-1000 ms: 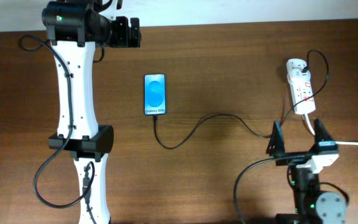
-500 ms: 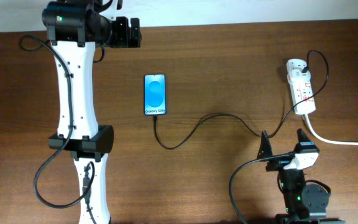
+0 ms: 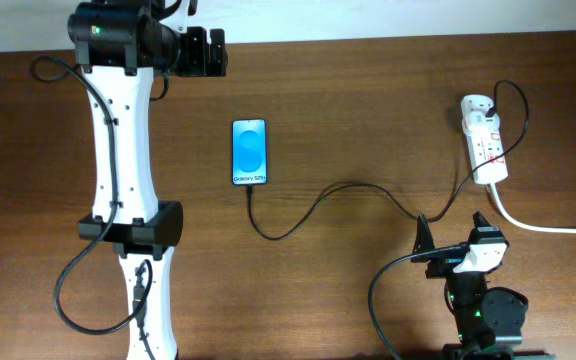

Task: Plug charger to phone and switch on socket

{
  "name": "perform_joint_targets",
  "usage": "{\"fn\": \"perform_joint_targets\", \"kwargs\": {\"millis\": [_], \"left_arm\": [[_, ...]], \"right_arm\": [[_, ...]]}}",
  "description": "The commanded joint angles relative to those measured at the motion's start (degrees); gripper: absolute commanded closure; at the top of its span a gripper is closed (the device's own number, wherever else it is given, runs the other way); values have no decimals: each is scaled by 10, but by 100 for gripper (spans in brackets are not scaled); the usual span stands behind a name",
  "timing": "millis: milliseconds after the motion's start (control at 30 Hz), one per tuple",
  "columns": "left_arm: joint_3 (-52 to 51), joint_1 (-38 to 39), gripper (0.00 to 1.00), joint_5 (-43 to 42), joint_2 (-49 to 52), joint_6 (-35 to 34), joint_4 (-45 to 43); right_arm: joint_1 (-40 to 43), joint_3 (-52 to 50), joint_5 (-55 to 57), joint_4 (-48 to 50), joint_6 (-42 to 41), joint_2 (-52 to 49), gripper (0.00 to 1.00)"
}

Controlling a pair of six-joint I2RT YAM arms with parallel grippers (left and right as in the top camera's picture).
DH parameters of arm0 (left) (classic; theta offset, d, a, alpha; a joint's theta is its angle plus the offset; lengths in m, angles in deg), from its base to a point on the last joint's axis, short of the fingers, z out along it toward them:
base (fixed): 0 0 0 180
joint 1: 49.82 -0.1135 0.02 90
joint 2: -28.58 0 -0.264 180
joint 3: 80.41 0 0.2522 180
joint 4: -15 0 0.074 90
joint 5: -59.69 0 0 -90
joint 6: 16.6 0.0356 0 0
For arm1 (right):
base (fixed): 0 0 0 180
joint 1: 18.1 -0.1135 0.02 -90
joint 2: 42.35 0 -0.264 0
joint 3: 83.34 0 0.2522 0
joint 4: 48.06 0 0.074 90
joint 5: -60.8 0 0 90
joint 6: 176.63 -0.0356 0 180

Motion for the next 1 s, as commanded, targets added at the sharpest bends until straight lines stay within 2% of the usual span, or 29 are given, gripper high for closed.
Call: {"fn": "perform_joint_targets", "kwargs": {"millis": [0,333,433,500,567,733,800,900,967], "left_arm": [[8,-2,1,4,-13,5,0],[-8,-2,1,4,-14,5,0],[-95,-2,1,0,-46,5,-13],[-200,0,0,-23,-95,5,-67],[-334,3,1,-45,-162,5,-168],[-603,5,1,-45,-306,8,-359],[-801,5,0,9,-424,14,-483],[-949,5,1,49,-517,47,-578],[-1072,3,1,54,-599,94,-663]], "right_arm": [[-6,-3,3,-4,4,7,2],[-6,-3,3,-4,4,7,1],[-6,-3,3,-4,4,7,2],[-6,-3,3,-4,4,7,2],[-6,-3,3,-4,4,7,2],[-6,-3,3,-4,4,7,2],[-6,-3,3,-4,4,7,2],[-6,-3,3,-4,4,7,2],[-6,-3,3,-4,4,7,2]]}}
